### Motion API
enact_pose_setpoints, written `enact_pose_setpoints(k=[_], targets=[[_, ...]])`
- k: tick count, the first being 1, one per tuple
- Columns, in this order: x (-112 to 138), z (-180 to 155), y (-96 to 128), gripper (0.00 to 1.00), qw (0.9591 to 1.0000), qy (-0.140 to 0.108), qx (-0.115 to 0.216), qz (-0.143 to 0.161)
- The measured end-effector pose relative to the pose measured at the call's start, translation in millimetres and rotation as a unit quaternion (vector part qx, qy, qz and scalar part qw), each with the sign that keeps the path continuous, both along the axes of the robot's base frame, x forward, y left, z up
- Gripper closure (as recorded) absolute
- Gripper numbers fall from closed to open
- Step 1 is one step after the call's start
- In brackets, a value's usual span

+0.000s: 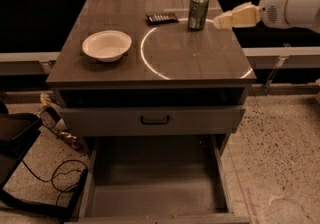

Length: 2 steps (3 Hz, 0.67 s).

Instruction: Place green can into middle drawer

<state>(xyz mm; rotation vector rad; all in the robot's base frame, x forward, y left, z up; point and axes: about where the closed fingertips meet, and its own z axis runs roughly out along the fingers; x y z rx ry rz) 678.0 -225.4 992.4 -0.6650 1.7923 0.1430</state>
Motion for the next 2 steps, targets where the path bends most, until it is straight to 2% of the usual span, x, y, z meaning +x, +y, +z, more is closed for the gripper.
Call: enact_pose_setpoints(k=[1,2], targets=[[47.6,-14.1,25.9,0.00,0.9977,-0.019,0.064,0.013],[94.9,-30.1,51.5,0.00,0.9928,-0.030,0.113,0.024]])
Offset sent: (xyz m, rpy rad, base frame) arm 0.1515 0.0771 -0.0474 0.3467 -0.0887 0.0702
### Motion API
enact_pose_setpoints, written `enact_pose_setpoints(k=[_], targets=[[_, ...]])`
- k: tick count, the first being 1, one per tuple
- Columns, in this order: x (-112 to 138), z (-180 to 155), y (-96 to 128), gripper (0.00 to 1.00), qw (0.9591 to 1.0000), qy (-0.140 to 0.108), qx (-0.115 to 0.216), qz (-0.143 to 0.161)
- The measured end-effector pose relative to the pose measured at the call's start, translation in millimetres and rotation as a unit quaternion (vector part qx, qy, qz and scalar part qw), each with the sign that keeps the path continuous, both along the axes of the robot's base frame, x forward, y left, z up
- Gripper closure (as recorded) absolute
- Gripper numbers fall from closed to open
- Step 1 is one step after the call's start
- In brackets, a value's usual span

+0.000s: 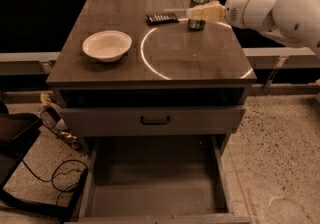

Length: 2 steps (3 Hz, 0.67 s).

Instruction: Place green can into middle drawer

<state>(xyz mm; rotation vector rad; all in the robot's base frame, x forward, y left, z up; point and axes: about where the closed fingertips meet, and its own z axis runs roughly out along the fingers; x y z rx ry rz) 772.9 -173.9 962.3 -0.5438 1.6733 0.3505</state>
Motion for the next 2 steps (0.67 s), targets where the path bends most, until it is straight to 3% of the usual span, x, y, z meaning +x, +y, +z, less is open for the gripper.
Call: enact_pose_setpoints(k=[1,2], targets=[[35.6,-17.3,19.2,0.00,0.9995,-0.005,0.032,0.007],[62.9,-35.7,34.1,0.00,0.9991,-0.008,0.040,0.005]])
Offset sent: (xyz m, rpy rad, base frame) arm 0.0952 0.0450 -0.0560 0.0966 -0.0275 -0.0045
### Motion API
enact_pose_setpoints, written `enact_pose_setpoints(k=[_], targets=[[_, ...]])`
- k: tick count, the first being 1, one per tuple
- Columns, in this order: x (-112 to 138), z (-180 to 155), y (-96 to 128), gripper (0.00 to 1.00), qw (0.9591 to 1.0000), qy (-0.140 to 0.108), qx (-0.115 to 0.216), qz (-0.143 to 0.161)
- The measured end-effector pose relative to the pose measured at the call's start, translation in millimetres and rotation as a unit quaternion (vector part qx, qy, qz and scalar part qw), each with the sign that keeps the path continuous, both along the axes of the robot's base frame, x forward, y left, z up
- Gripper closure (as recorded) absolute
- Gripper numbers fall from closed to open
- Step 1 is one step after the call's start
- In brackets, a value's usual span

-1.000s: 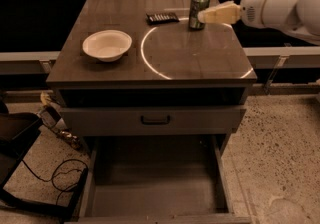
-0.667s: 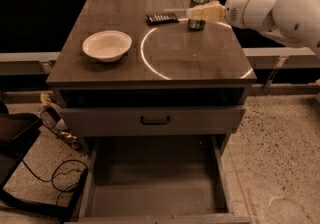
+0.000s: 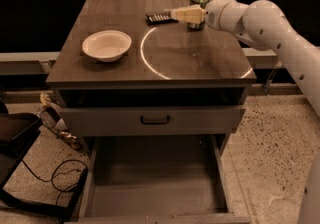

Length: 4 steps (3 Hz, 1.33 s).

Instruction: Place green can into middle drawer

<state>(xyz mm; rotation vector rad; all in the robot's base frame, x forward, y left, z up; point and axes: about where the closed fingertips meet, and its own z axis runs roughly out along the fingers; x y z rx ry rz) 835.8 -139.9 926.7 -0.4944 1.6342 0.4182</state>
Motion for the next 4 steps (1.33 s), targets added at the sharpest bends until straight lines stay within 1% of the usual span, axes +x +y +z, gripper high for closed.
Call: enact_pose_setpoints(k=[1,2,3,4], targets=[[17.2,-17.6,4.7,0.00,0.9999,0.001,-0.009,-0.006],[29.6,-37.2,-5.5,0.00,0.9998,0.005,-0.016,-0.014],[38.9,-55.3,-21.6,0.00,0.9995,0.011,-0.016,-0.025],[50.1,-59.4,-42.0,0.00,0.9992,0.001,-0.004,-0.039]])
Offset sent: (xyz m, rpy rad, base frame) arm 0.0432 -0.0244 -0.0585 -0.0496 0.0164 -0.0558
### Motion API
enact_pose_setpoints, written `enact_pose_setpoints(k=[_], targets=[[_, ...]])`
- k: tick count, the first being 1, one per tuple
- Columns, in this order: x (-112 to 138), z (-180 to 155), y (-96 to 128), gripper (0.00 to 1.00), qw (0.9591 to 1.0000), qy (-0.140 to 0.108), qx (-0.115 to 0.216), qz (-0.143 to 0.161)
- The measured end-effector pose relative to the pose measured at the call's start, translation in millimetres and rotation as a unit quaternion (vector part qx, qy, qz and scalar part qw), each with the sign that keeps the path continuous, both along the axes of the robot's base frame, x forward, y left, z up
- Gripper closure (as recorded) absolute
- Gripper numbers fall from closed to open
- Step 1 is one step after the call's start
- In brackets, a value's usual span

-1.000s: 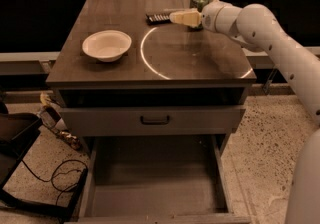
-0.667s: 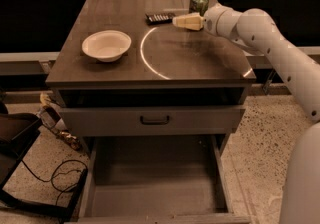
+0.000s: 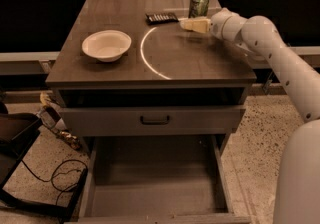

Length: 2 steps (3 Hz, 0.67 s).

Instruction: Place green can into middle drawer

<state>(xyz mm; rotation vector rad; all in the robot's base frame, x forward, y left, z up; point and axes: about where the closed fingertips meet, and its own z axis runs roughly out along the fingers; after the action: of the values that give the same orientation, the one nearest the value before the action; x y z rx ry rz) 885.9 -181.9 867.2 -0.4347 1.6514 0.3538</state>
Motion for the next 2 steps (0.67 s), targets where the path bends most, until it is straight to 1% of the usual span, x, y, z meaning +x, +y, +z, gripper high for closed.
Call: enact_pose_setpoints(k=[1,2], targets=[[4.6,13.4,-17.6,0.00,0.9998,-0.017,0.001,-0.010],[7.6,37.3,-30.9,0.18,0.9992,-0.036,-0.011,-0.008]])
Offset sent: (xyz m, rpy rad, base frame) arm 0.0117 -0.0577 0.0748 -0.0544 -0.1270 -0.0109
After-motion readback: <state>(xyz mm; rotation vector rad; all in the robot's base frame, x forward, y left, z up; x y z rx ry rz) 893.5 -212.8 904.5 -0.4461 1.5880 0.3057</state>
